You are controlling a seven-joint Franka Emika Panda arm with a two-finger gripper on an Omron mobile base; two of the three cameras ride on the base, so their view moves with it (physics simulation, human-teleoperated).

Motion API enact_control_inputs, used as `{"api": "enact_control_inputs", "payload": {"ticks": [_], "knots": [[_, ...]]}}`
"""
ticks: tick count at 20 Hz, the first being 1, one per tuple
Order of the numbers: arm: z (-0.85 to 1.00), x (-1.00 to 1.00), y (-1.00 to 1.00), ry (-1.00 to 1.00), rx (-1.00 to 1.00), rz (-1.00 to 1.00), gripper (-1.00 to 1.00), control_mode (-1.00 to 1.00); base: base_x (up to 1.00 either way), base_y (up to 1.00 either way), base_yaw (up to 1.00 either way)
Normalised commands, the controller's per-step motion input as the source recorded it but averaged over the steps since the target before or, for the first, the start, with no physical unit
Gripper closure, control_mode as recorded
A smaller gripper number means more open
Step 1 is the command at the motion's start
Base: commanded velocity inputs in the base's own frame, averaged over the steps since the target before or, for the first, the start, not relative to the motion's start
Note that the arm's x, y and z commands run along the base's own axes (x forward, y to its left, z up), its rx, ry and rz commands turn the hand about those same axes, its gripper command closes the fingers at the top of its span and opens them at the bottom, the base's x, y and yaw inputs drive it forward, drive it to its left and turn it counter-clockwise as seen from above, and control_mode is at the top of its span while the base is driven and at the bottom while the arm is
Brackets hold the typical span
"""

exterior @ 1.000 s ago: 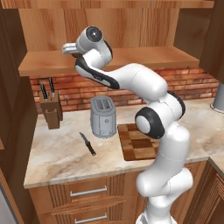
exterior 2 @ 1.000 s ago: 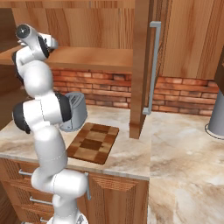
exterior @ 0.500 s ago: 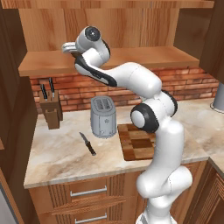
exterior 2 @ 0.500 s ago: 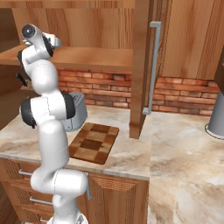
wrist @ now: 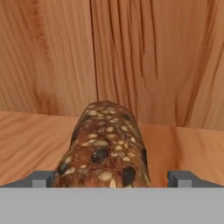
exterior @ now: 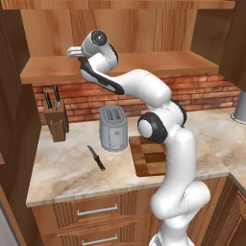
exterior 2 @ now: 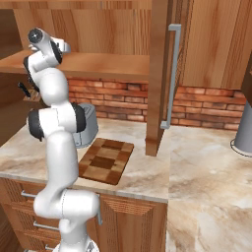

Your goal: Pick the bread, place it on the cutting board, pick the jam, place it on the counter, and close the cabinet.

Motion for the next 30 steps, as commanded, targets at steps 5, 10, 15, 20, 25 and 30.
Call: {"api": "enact_control_inputs", "payload": {"ticks": [5, 10, 15, 20, 25, 30], "knots": [[-0.10, 0.31, 0.02, 0.00, 0.00, 0.00, -1.00, -1.00, 0.00, 0.00, 0.00], [-0.12, 0.29, 0.00, 0.00, 0.00, 0.00, -1.00, -1.00, 0.00, 0.00, 0.00], [-0.27, 0.15, 0.00, 0.00, -0.02, 0.00, 1.00, -1.00, 0.00, 0.00, 0.00], [-0.35, 0.00, 0.00, 0.00, -0.04, 0.00, 1.00, -1.00, 0.00, 0.00, 0.00], [-0.08, -0.04, -0.05, 0.00, -0.01, 0.00, 1.00, -1.00, 0.00, 0.00, 0.00], [0.00, -0.23, -0.26, 0.00, 0.00, 0.00, 1.00, -1.00, 0.00, 0.00, 0.00]]}}
